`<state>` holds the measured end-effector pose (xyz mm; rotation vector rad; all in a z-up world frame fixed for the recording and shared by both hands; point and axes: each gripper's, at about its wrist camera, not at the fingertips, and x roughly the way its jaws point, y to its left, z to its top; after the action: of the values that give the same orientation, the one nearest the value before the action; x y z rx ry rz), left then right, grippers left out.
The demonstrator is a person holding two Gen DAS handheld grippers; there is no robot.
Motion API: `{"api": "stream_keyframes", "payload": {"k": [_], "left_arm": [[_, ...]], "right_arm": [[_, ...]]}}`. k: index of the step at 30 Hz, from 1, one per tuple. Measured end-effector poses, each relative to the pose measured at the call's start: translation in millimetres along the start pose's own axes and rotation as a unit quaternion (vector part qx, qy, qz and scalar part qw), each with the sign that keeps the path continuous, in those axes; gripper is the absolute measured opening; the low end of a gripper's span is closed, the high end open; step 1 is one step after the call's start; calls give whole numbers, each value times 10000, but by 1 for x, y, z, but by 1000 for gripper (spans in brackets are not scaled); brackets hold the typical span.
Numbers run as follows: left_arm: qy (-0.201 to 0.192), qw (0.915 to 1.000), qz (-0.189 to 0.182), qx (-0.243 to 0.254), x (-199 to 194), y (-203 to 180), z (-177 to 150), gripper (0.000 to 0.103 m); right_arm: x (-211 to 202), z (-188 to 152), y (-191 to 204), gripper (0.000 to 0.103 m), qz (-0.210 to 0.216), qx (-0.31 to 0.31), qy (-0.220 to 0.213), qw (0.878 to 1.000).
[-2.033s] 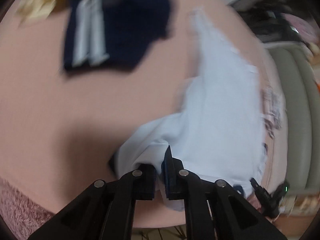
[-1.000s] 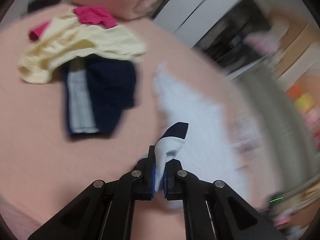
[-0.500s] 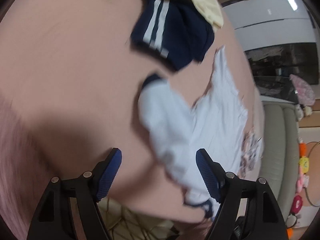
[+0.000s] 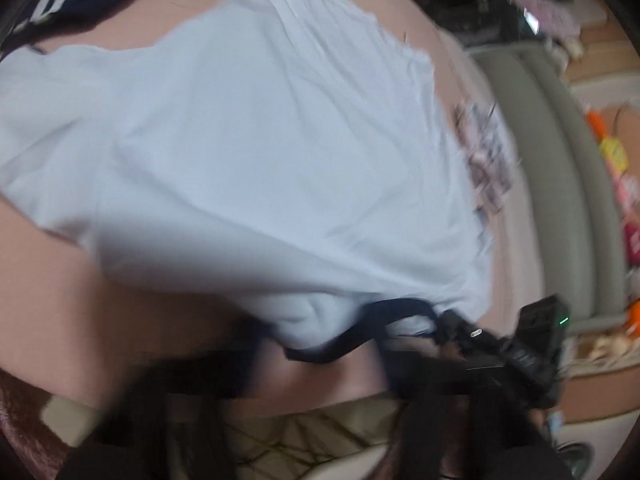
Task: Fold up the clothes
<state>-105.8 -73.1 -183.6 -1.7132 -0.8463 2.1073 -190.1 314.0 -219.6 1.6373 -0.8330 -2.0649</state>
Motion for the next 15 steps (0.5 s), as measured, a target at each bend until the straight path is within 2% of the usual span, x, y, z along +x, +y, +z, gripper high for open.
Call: {"api": "stream_keyframes", "payload": {"k": [2,3,6,8,9,11,12,14,15], "left_arm": [[37,9995,-259,-147,-3,0,-2,7],[40,9992,-352,-179,-7,0,-2,7],[28,9999,-121,-44,-26,1,-2,7],[180,9997,180,-38,-17,7,-2,8],[323,9988,347,-76,-3,12,-1,9],[558,9974,301,-335,14,23,-2,10],[597,9971,242,-414,12,25,-2,11],[667,9962,173,-541,5,28,-2,11],[632,9965,208,-510,-1,25,-2,11]], "right_arm": [[-2,-1,-1,19,122,125,39,9998],[-7,-2,3,12,195,95,20,9998],[-26,-4,16,9,415,1,-105,9991],[-27,-6,23,8,-66,-253,-10,9997],[-22,-8,24,8,-504,-437,69,9977],[-4,-16,14,4,-1139,-518,420,9913],[-7,-17,9,4,-994,-345,348,9938],[-14,-16,8,9,-929,-152,573,9939],[-23,-16,12,10,-1037,-248,485,9931]]}}
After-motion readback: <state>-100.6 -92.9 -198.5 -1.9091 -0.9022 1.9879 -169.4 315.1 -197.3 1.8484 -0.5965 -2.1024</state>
